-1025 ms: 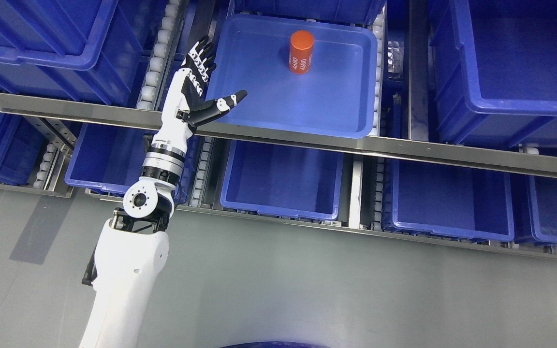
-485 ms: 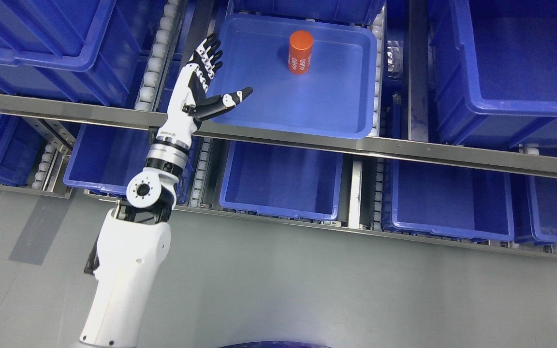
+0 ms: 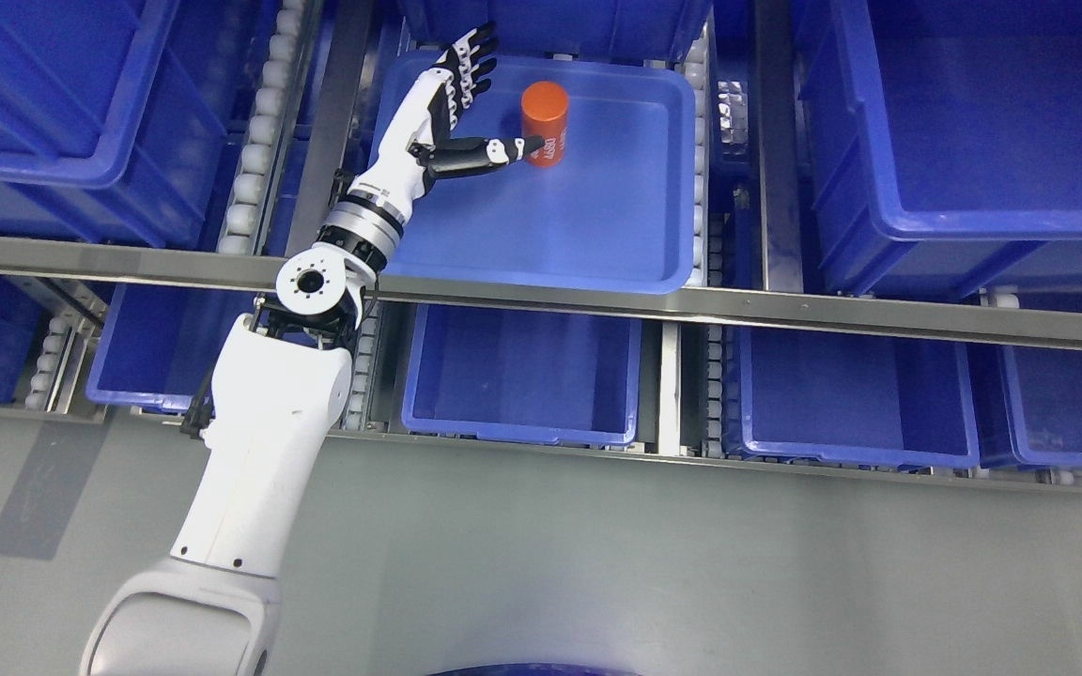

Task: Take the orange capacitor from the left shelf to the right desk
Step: 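Reach the open left hand toward the orange capacitor in the blue bin, then close the left hand around the orange capacitor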

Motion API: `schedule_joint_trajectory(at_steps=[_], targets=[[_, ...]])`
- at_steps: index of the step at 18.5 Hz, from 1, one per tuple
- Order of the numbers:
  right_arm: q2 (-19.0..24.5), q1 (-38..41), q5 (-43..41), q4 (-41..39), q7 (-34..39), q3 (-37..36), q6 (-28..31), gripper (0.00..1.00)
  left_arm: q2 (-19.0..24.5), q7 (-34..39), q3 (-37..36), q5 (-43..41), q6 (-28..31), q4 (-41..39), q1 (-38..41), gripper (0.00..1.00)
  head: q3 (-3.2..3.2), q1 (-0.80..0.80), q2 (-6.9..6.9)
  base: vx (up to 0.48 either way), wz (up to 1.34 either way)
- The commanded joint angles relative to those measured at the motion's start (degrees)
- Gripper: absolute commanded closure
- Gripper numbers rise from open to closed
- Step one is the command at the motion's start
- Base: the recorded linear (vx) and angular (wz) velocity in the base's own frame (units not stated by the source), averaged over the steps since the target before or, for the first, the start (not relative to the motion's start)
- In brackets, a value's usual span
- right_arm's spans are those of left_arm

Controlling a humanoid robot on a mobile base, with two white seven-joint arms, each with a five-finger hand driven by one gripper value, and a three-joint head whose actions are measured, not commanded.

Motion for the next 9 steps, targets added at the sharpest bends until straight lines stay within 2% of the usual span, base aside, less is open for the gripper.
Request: schedule_joint_trajectory(at_steps=[1,6,9], targets=[[-1.0,0.8,0.0,-1.9,0.0,-0.6,0.0,0.0,1.0,-0.3,-6.1,-0.4,0.2,14.9,-4.0,0.02,0.0,0.0,0.0,0.1,-0.12],[-1.0,0.8,0.0,-1.9,0.0,-0.6,0.0,0.0,1.0,-0.4,-6.5,-0.1,0.1,17.0,-4.1,0.09,0.0,0.0,0.0,0.079,-0.1],[-1.0,0.8,0.0,-1.9,0.0,-0.6,0.0,0.0,1.0,-0.5,-6.3,0.0,-0.6,17.0,-4.1,0.22,0.0,0.0,0.0,0.04,-0.05]])
